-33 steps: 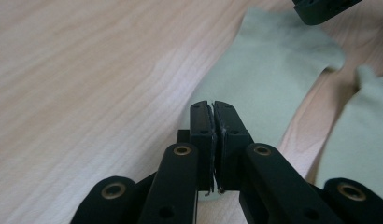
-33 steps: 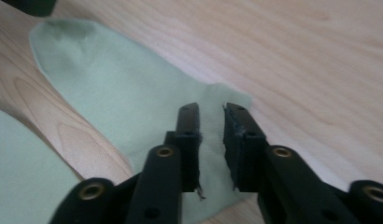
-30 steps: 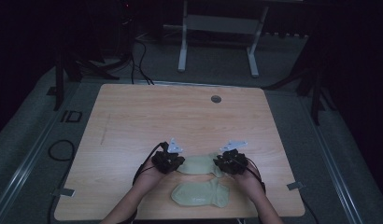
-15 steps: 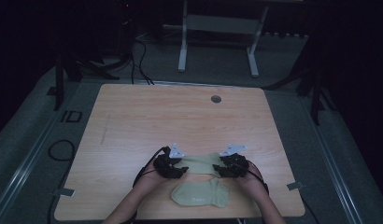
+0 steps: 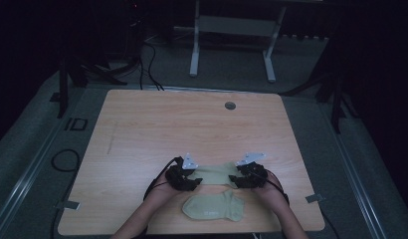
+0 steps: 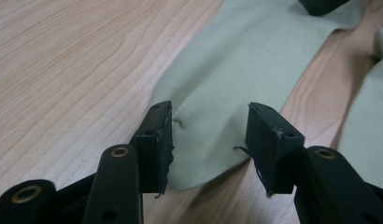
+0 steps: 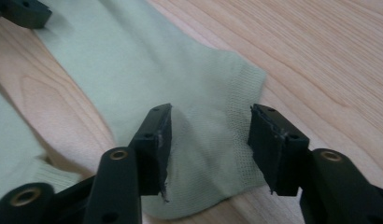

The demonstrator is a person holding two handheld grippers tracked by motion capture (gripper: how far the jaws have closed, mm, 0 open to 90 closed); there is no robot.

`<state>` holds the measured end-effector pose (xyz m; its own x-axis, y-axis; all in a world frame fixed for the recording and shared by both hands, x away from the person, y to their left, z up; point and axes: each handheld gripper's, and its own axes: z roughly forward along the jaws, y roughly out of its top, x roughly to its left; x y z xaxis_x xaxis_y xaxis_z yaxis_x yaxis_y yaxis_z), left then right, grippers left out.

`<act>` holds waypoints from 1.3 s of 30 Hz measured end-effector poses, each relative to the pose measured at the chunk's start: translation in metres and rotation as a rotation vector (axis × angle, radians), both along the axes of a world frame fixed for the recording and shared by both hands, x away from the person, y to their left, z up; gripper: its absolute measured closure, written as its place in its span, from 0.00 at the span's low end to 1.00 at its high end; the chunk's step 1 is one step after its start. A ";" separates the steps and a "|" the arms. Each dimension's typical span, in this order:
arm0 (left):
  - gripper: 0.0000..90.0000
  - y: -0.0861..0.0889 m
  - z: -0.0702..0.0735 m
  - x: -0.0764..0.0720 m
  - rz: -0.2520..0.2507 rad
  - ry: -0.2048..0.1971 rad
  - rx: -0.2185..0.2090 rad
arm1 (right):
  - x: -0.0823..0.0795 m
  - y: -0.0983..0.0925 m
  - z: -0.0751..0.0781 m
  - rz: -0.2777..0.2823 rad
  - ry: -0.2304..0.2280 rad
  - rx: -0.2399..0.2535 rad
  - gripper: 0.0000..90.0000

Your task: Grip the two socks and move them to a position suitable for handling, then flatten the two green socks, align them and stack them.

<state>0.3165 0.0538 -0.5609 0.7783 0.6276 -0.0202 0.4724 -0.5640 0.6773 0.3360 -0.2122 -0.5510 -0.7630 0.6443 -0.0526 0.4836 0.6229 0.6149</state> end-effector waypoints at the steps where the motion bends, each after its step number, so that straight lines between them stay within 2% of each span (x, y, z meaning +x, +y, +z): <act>1: 0.57 0.000 0.000 0.000 -0.001 0.003 -0.001 | 0.000 0.001 0.001 0.005 0.001 -0.003 0.52; 5: 0.55 0.002 0.007 -0.002 -0.002 0.006 -0.022 | -0.002 0.004 0.008 0.011 -0.006 0.019 0.50; 9: 0.50 0.005 0.018 -0.005 0.010 0.005 -0.061 | -0.004 0.005 0.019 0.016 -0.010 0.054 0.48; 13: 0.44 0.008 0.028 -0.009 0.015 0.010 -0.073 | -0.008 0.005 0.029 0.007 -0.033 0.074 0.39; 17: 0.37 0.011 0.036 -0.013 0.023 0.012 -0.093 | -0.010 0.003 0.035 -0.015 -0.032 0.102 0.30; 18: 0.32 0.013 0.037 -0.015 0.027 0.016 -0.099 | -0.011 0.002 0.036 -0.023 -0.032 0.114 0.28; 21: 0.26 0.019 0.041 -0.020 0.040 0.015 -0.097 | -0.013 -0.005 0.040 -0.047 -0.031 0.162 0.22; 24: 0.21 0.022 0.043 -0.025 0.048 0.008 -0.092 | -0.016 -0.012 0.043 -0.070 -0.054 0.181 0.15; 25: 0.21 0.023 0.044 -0.027 0.047 0.006 -0.090 | -0.018 -0.013 0.045 -0.078 -0.067 0.180 0.15; 26: 0.21 0.024 0.045 -0.029 0.045 0.004 -0.089 | -0.020 -0.015 0.046 -0.079 -0.081 0.174 0.20; 27: 0.21 0.025 0.045 -0.031 0.046 0.001 -0.088 | -0.022 -0.016 0.048 -0.063 -0.064 0.173 0.26; 28: 0.21 0.025 0.046 -0.033 0.050 0.000 -0.085 | -0.023 -0.018 0.050 -0.057 -0.040 0.178 0.26; 29: 0.21 0.026 0.047 -0.036 0.045 -0.002 -0.088 | -0.026 -0.019 0.052 -0.050 -0.042 0.187 0.30; 30: 0.21 0.026 0.047 -0.037 0.037 0.001 -0.090 | -0.031 -0.019 0.054 -0.037 -0.057 0.185 0.30; 32: 0.20 0.026 0.047 -0.042 0.031 0.010 -0.091 | -0.036 -0.021 0.056 -0.030 -0.060 0.183 0.30; 34: 0.20 0.026 0.047 -0.042 0.031 0.010 -0.091 | -0.040 -0.022 0.058 -0.025 -0.056 0.193 0.30; 35: 0.20 0.026 0.047 -0.048 0.015 0.017 -0.075 | -0.046 -0.023 0.059 -0.023 -0.042 0.187 0.31; 36: 0.20 0.026 0.046 -0.050 0.011 0.021 -0.077 | -0.049 -0.024 0.059 -0.021 -0.042 0.188 0.32; 38: 0.21 0.025 0.046 -0.054 0.014 0.025 -0.073 | -0.056 -0.027 0.060 -0.002 -0.041 0.172 0.43; 39: 0.21 0.025 0.046 -0.054 0.014 0.025 -0.073 | -0.056 -0.027 0.060 -0.002 -0.041 0.172 0.43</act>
